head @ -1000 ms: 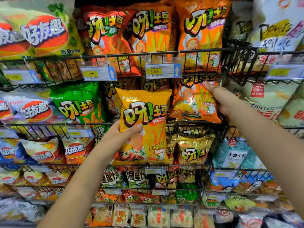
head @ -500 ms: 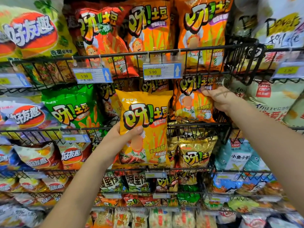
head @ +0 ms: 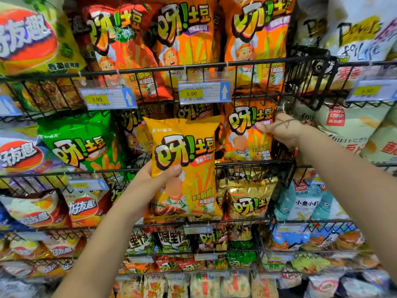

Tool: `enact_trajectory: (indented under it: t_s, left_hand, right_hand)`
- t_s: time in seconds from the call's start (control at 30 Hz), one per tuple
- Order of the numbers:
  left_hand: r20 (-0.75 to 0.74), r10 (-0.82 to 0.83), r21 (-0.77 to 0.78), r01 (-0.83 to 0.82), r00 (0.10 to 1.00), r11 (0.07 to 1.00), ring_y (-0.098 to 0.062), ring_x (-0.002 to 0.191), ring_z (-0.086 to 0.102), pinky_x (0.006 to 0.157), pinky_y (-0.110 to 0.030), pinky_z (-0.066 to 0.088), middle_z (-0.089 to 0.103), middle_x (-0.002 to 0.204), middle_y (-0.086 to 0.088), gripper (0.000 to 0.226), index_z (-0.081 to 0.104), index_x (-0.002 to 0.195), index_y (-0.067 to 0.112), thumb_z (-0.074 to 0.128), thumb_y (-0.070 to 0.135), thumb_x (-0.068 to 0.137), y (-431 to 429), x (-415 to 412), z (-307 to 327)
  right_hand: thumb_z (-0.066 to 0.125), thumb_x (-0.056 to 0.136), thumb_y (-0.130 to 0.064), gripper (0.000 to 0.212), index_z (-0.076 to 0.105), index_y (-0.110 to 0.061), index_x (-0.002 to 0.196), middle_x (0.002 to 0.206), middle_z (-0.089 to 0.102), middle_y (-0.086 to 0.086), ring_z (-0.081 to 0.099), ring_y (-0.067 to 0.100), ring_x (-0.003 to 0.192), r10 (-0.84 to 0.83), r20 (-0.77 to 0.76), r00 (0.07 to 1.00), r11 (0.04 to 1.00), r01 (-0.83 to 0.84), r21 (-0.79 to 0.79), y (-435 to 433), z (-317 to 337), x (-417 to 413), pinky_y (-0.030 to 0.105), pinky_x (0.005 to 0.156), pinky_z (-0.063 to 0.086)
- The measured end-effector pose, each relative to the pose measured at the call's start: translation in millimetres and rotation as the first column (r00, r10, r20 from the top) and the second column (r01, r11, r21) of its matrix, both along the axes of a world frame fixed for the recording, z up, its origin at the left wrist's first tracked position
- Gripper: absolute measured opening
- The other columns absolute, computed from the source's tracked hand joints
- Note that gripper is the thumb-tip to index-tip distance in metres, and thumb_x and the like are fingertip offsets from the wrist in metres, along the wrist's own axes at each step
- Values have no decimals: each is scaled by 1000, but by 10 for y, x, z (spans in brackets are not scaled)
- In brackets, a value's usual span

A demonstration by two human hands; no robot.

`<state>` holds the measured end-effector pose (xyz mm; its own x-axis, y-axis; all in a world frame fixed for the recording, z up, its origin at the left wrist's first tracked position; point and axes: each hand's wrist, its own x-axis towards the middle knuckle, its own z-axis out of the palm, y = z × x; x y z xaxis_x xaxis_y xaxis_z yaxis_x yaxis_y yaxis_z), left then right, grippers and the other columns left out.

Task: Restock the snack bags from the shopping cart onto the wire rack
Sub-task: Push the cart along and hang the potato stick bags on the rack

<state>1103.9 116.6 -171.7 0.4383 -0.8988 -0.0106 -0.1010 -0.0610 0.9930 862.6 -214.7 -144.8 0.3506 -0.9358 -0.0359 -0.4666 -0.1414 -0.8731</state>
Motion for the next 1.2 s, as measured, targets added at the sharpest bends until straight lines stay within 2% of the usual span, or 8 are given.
enact_trajectory:
  t_s: [0.27, 0.43, 0.53, 0.7, 0.87, 0.97, 1.1, 1.2]
  left_hand:
    - [28, -3, -20, 3, 1000, 1000, -19, 109, 69, 98, -46, 48, 77, 113, 13, 62, 69, 119, 42, 79, 67, 63, -34, -86, 0]
    - [29, -22, -16, 22, 999, 1000, -20, 115, 67, 102, -42, 48, 76, 114, 13, 51, 68, 121, 41, 78, 60, 74, -113, -147, 45]
    - [20, -16, -22, 17, 1000, 1000, -18, 107, 68, 91, -35, 49, 77, 108, 14, 52, 68, 120, 37, 82, 59, 75, -180, -199, 63]
    - [2, -39, -21, 39, 999, 999, -10, 85, 62, 77, -28, 43, 75, 94, 15, 49, 68, 117, 32, 80, 59, 77, -246, -270, 93]
    - [-26, -27, -2, 27, 999, 1000, -11, 103, 63, 80, -25, 43, 74, 111, 12, 36, 65, 117, 39, 71, 54, 85, -332, -350, 132]
    - [-8, -8, 0, 8, 1000, 1000, -11, 103, 62, 79, -24, 42, 71, 113, 10, 37, 64, 119, 37, 69, 56, 88, -382, -360, 167]
    - [17, -1, -7, 1, 1000, 1000, -13, 119, 63, 103, -36, 47, 68, 128, 12, 81, 60, 135, 33, 73, 80, 70, -466, -281, 214]
    - [-4, 23, 31, -23, 1000, 999, -11, 130, 54, 118, -49, 36, 49, 152, 12, 103, 44, 150, 31, 70, 88, 67, -527, -200, 304]
  right_hand:
    - [91, 73, -28, 86, 43, -13, 143, 130, 65, 1, 64, 23, 117, 24, 270, 963, 1000, -26, 5, 219, -3, 25, 43, 107, 49]
    - [94, 49, -65, 126, 36, -23, 152, 140, 62, 1, 62, 22, 125, 20, 286, 958, 999, -11, -35, 359, -43, -42, 46, 109, 50]
    - [83, 84, -40, 104, 19, -13, 161, 155, 46, 9, 48, 24, 140, -26, 177, 984, 992, 47, -115, 655, 44, -72, 37, 120, 36]
    - [70, 94, -44, 77, 36, -10, 153, 154, 47, 7, 46, 24, 141, -96, 52, 994, 904, 109, -413, 1103, -17, -276, 36, 113, 37]
    - [57, 96, -56, 61, 46, -25, 147, 133, 57, -19, 53, -11, 116, 270, 74, 960, 942, -247, -227, 1625, 90, -240, 23, 106, 45]
    - [52, 91, -65, 77, 32, -29, 156, 141, 48, -20, 50, -9, 122, 414, 6, 910, 901, -410, -141, 1766, 77, -118, 6, 95, 41]
    - [61, 90, -60, 83, 23, -27, 156, 145, 47, -14, 48, -3, 132, 429, 70, 901, 903, -426, -55, 1775, 48, 143, 6, 93, 39]
    - [62, 95, -50, 51, 32, -35, 132, 121, 51, -23, 53, -22, 98, 375, 115, 920, 927, -375, -16, 1736, 91, 329, 1, 74, 42]
